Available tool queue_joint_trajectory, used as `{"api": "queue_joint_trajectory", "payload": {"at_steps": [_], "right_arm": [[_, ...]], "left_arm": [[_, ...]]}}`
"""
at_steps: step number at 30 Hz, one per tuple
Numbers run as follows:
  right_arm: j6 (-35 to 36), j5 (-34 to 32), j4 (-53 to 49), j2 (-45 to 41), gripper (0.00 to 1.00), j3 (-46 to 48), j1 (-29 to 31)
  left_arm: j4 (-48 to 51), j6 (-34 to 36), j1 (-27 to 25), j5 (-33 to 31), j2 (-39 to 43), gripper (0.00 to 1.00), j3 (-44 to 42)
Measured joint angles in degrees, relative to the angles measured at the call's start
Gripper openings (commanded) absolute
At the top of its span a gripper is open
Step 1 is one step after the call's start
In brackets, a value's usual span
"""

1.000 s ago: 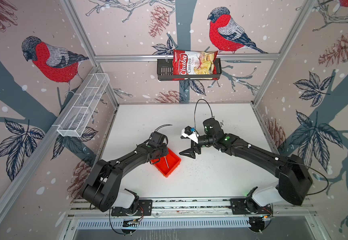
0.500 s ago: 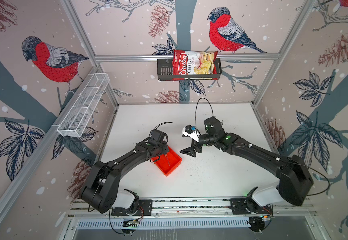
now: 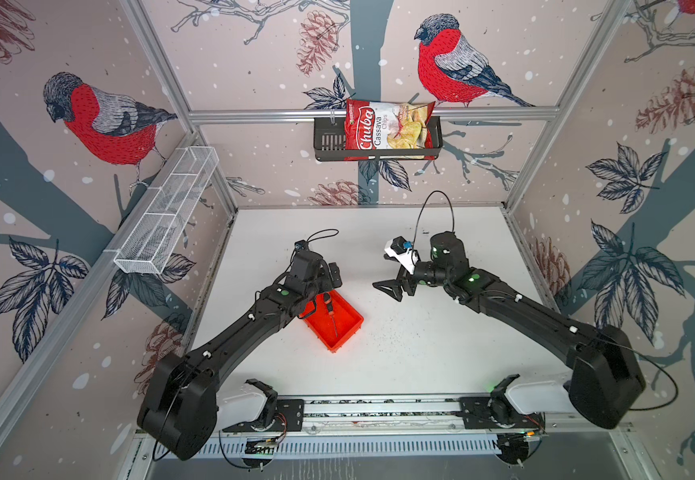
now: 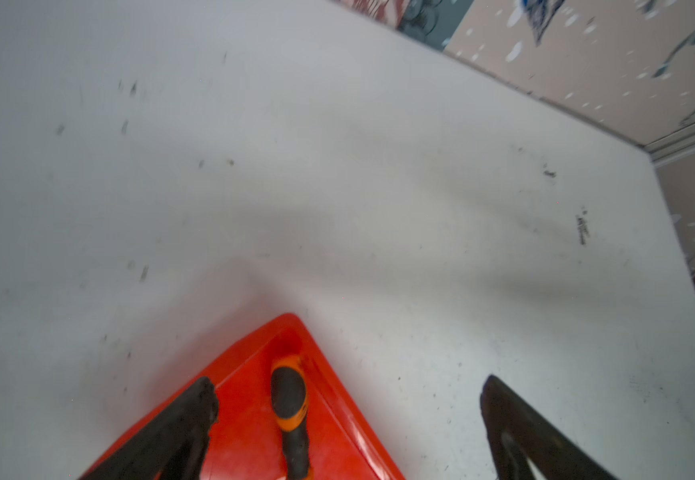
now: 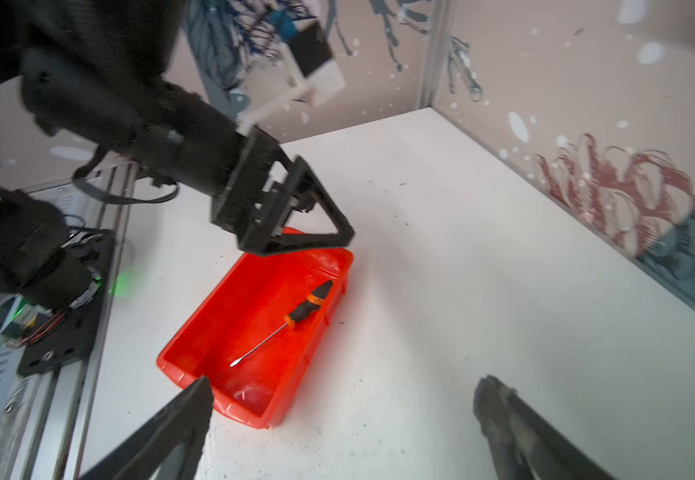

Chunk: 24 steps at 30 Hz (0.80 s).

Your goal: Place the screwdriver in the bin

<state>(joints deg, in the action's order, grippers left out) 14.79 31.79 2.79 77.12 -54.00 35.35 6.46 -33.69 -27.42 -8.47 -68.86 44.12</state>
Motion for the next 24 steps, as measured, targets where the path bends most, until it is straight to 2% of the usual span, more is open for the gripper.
{"api": "queue_joint_trajectory", "payload": {"at_steps": [4,8,14,24], "right_arm": [[-2.7,-4.4,3.4,-2.5,1.00,2.4,-4.0],[-4.4,-8.8,5.9,-5.4,1.00,4.5,-7.8],[-6.5,-15.5,10.6,-10.3,1.00,8.4,-15.0],[-10.8,-34.6,20.8,-12.9,1.00,21.6,-26.2]], "left_arm": [[-11.3,5.4,0.3,-2.1,3.8,0.98,-4.6],[-19.7,10.4,2.5,-3.5,3.7,0.99,-5.9],[-27.8,17.1,7.7,-3.2,2.4,0.99,-8.1],[-40.0,26.7,19.0,-2.1,1.7,0.99,-19.1]]}}
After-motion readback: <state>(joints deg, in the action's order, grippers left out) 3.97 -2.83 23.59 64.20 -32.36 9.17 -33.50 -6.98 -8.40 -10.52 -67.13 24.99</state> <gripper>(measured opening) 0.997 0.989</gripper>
